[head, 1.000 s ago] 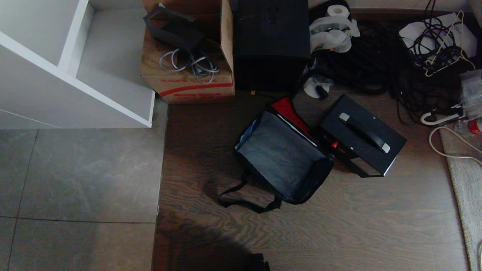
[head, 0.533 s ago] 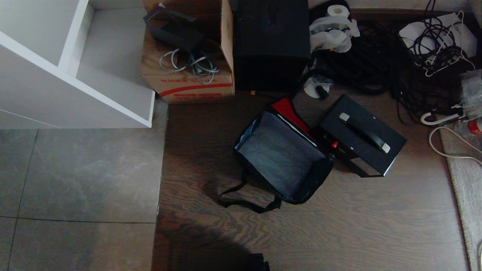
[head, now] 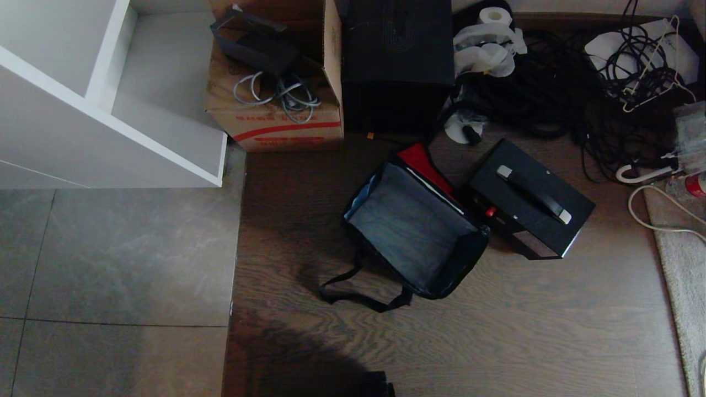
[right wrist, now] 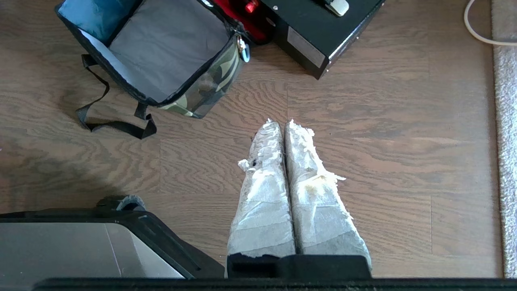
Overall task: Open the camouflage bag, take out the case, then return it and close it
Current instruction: Grip the handle again
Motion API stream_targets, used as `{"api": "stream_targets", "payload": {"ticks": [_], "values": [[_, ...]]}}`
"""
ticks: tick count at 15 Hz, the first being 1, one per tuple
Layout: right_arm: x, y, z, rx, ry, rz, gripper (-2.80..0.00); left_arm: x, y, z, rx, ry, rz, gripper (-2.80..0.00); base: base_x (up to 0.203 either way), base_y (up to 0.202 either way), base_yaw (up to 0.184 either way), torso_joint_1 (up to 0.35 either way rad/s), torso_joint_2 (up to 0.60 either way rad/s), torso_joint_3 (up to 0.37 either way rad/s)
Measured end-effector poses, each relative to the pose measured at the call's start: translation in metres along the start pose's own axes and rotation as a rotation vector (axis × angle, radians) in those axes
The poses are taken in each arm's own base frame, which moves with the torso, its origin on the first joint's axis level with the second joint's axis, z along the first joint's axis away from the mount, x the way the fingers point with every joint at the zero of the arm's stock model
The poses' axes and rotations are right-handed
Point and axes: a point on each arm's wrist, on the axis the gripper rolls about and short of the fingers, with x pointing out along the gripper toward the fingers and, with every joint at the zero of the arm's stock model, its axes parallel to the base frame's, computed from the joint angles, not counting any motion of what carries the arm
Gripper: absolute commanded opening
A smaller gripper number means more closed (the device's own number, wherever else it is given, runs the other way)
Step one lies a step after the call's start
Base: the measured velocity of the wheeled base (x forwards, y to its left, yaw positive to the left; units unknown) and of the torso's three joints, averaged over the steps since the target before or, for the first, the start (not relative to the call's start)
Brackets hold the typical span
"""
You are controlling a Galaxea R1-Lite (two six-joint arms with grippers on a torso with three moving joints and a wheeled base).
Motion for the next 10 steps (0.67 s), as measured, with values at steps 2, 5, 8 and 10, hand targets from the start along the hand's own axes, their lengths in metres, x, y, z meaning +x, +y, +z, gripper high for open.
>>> {"api": "stream_targets", "payload": {"ticks": [2, 5, 8, 10], "values": [[0.0000, 0.0000, 0.0000, 0.000, 0.000, 0.000, -2.80, 0.0000, 0.0000, 0.0000, 0.000, 0.000, 0.000, -2.80, 0.000, 0.000, 0.000, 0.000, 0.00, 0.000], [0.0000, 0.0000, 0.0000, 0.000, 0.000, 0.001, -2.80, 0.0000, 0.0000, 0.0000, 0.000, 0.000, 0.000, -2.80, 0.000, 0.000, 0.000, 0.000, 0.00, 0.000], [0.0000, 0.0000, 0.0000, 0.000, 0.000, 0.000, -2.80, 0.0000, 0.0000, 0.0000, 0.000, 0.000, 0.000, -2.80, 0.000, 0.000, 0.000, 0.000, 0.00, 0.000], [0.0000, 0.0000, 0.0000, 0.000, 0.000, 0.000, -2.80, 0.0000, 0.0000, 0.0000, 0.000, 0.000, 0.000, -2.80, 0.000, 0.000, 0.000, 0.000, 0.00, 0.000]]}}
